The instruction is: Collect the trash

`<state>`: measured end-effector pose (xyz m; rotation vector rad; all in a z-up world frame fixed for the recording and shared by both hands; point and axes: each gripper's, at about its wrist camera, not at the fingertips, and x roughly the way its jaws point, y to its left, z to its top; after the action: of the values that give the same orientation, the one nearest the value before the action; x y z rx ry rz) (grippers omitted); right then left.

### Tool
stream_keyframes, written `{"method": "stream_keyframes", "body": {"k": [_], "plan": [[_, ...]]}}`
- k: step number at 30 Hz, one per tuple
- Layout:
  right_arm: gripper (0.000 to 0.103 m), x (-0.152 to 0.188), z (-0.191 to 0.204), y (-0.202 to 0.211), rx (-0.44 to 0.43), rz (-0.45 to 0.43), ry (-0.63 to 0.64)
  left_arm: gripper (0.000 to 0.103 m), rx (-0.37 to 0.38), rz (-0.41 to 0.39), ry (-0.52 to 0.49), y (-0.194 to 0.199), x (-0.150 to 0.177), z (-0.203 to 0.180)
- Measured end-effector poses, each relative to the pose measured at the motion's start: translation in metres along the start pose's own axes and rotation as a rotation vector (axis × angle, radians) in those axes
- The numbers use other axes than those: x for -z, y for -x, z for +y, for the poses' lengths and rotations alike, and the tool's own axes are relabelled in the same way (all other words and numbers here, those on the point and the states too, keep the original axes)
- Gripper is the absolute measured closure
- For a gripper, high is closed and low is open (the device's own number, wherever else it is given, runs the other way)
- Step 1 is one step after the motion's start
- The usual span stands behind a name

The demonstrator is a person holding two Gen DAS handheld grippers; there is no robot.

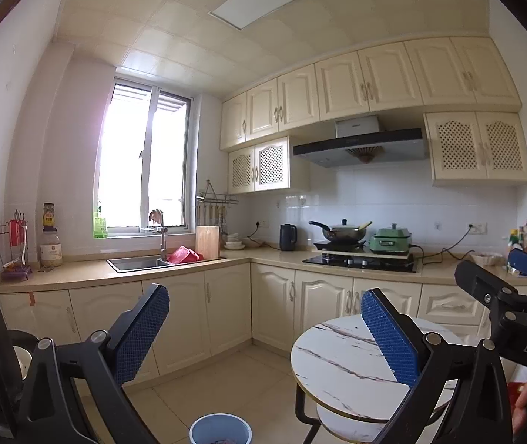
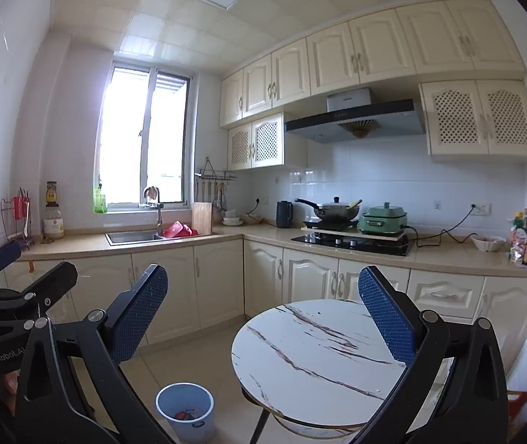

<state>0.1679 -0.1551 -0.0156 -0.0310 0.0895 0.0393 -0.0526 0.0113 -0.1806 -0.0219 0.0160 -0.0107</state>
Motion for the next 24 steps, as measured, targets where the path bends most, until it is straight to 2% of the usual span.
{"method": "stream_keyframes", "body": {"k": [24], "plan": [[0.0, 0.014, 0.0, -0.003, -0.005, 0.032, 0.025, 0.001, 0.003, 0.032, -0.017, -0.052, -0.048, 0.004]]}}
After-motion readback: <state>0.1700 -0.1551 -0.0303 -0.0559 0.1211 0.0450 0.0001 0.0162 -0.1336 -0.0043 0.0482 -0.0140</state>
